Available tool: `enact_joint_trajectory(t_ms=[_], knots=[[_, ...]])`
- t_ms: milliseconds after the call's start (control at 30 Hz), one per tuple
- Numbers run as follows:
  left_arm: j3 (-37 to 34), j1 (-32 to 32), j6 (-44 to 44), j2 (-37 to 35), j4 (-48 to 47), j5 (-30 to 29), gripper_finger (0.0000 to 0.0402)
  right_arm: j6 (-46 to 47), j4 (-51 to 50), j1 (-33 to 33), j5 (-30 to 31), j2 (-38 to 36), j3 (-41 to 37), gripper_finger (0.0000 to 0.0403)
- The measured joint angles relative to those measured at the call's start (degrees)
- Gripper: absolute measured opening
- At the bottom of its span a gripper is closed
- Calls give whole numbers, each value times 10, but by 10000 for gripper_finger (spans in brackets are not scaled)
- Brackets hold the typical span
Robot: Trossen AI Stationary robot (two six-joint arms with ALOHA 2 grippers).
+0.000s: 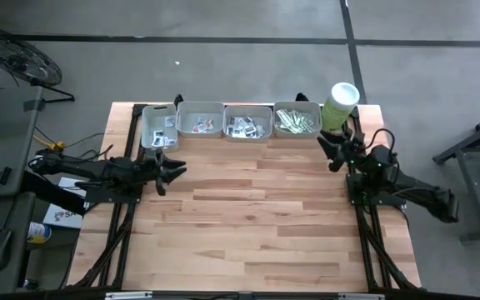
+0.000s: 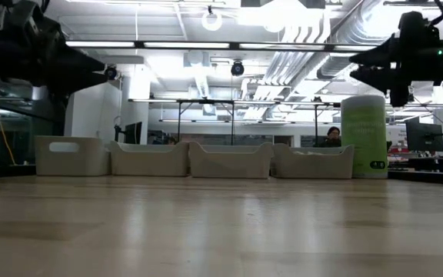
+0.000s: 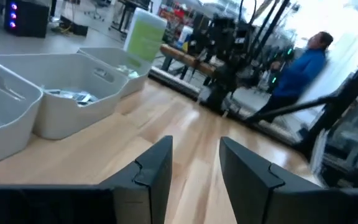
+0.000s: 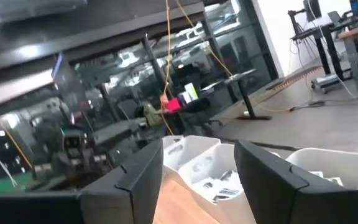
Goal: Pick & Place First Aid Supplies
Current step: Return to Home Position
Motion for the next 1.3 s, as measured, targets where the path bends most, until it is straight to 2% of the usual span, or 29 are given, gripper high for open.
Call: enact_joint_trajectory(t_ms=[100, 200, 333, 400, 533, 600, 867, 1300], knots=[[-1, 0, 21, -3, 1, -11, 133, -34, -16, 16, 12, 2, 0, 193], [-2, 0, 31, -5, 10, -28, 133, -38, -80, 36, 53, 4, 0, 193], [-2, 0, 32, -4, 9, -42, 133, -66, -87, 56, 79, 16, 0, 193], [-2, 0, 32, -4, 13, -42, 133, -74, -88, 58, 70, 26, 0, 193], [-2, 0, 34, -4, 46, -26, 133, -75, -103, 73, -8, 50, 0, 193], [-2, 0, 43, -4, 50, -25, 133, -74, -106, 80, -29, 58, 0, 193], [-3, 0, 47, -4, 35, -26, 133, 15, -107, 93, -44, 64, 0, 193], [-3, 0, 47, -4, 18, -24, 133, 14, -107, 93, -39, 64, 0, 193]])
